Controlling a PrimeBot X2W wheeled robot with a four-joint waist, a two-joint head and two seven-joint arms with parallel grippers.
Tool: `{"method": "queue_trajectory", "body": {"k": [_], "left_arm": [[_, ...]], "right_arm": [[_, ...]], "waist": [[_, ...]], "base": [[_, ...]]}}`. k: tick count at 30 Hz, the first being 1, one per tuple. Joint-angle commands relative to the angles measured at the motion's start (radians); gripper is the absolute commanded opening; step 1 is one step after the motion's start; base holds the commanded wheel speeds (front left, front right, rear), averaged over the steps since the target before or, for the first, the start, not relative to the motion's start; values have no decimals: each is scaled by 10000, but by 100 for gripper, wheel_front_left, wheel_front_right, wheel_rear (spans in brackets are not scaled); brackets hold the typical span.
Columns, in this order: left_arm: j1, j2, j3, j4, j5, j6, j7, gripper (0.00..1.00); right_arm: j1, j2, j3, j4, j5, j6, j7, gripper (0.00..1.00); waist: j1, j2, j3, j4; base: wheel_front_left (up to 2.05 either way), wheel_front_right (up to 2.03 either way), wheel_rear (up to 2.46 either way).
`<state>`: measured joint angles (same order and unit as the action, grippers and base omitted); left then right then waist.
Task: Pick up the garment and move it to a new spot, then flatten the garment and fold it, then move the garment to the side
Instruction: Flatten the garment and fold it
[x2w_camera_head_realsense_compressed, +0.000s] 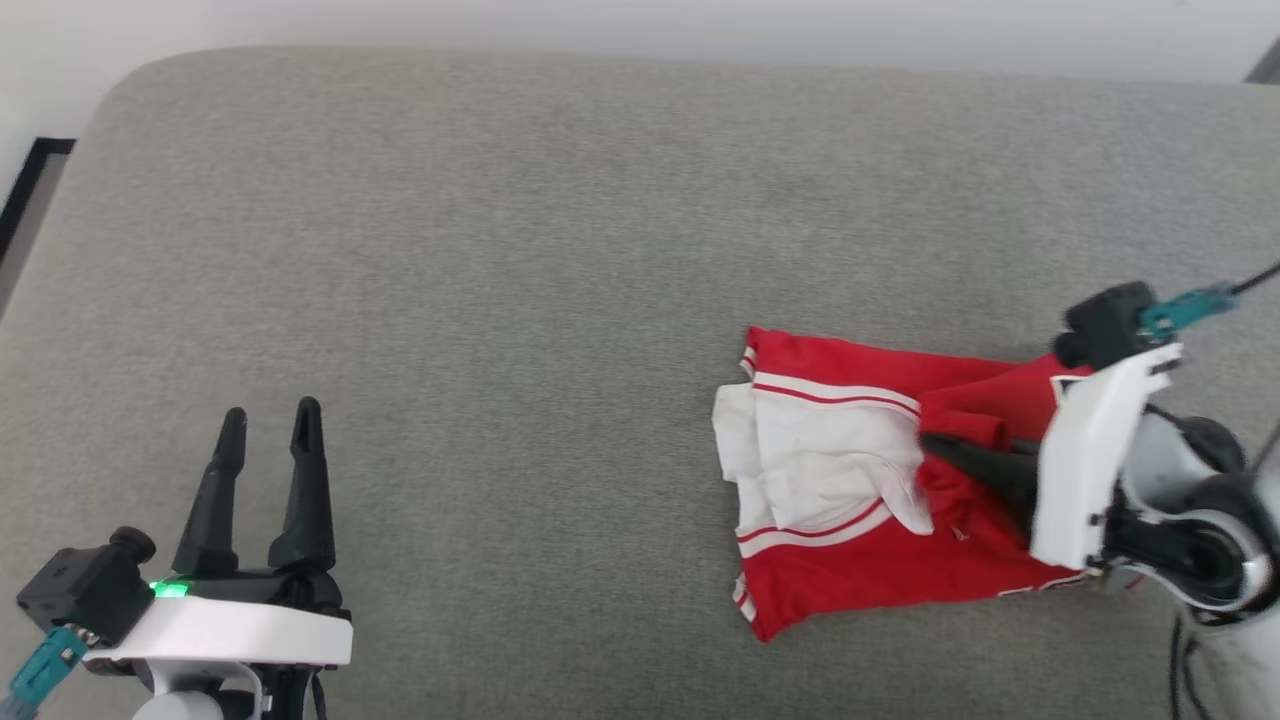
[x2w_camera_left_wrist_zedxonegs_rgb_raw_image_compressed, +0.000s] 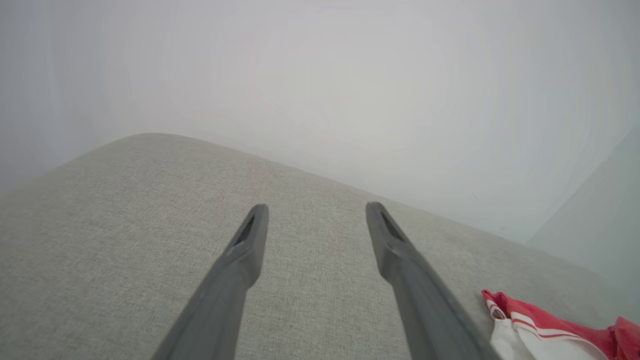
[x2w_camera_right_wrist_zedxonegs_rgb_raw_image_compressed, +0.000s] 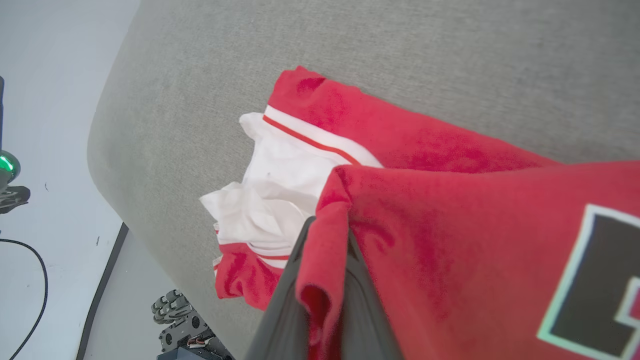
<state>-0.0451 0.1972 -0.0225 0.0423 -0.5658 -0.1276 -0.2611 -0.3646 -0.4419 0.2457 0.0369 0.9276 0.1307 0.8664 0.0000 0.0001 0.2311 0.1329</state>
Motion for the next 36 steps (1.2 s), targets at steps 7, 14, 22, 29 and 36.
{"method": "queue_trajectory", "body": {"k": [7,14,22,29,36], "left_arm": [[-162,-39,-215,111,-235,-36,-46,100],[-166,-133,-364,165,-292,-36,-46,100],[-19,-104,-285,120,-370,-37,-46,100],[157,30,-29,-19,-346,-37,-48,100],[279,137,234,-133,-155,-37,-47,100]], "right_arm": [[-501,499,1028,135,-200,0,-115,0],[-819,790,1745,595,-276,0,-355,0],[-1145,725,1697,887,-377,-1,-725,100],[-1100,173,745,-159,-335,-1,-869,100],[-561,-162,-539,-887,-790,0,-1680,100]], "waist": [[0,-1,-103,565],[0,-1,-188,861],[0,-1,-313,761],[0,-1,-455,246],[0,-1,-582,-358]], "base": [[0,0,0],[0,0,0],[0,0,0],[0,0,0],[0,0,0]]}}
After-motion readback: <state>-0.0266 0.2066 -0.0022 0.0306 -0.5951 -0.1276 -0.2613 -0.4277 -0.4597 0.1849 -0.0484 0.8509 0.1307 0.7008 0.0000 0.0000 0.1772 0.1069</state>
